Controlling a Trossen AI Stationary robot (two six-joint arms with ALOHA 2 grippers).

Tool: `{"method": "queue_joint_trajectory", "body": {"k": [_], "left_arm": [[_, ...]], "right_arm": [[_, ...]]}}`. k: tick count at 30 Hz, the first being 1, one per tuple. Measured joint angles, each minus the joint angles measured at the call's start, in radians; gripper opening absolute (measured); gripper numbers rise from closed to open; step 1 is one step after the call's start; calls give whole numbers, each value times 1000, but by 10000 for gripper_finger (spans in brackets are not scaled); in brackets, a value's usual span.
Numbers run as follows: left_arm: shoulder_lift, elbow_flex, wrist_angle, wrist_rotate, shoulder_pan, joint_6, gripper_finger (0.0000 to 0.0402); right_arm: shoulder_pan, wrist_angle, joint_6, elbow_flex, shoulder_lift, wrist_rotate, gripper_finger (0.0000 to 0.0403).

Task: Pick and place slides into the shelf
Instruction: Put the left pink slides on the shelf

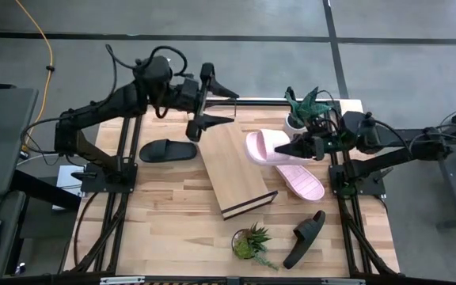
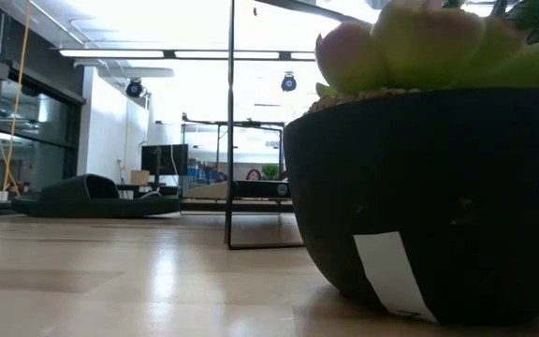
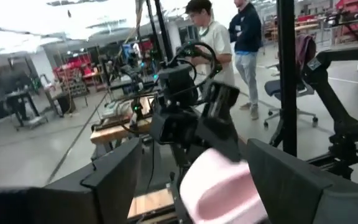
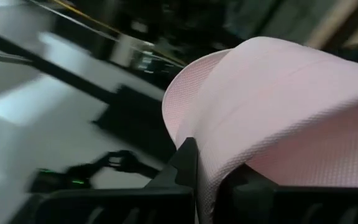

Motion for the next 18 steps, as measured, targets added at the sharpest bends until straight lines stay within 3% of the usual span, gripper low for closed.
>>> {"method": "queue_joint_trajectory", "body": {"k": [8, 13, 18], "left_arm": [[-5, 48, -249, -13, -1, -128, 242], [-2, 46, -452, 14, -6, -254, 212], [-3, 47, -580, 16, -61, -268, 174]], "right_arm": [[0, -256, -93, 0, 35, 9, 0], [0, -263, -166, 0, 108, 2, 0], [-20, -241, -226, 0, 199, -50, 0]]}}
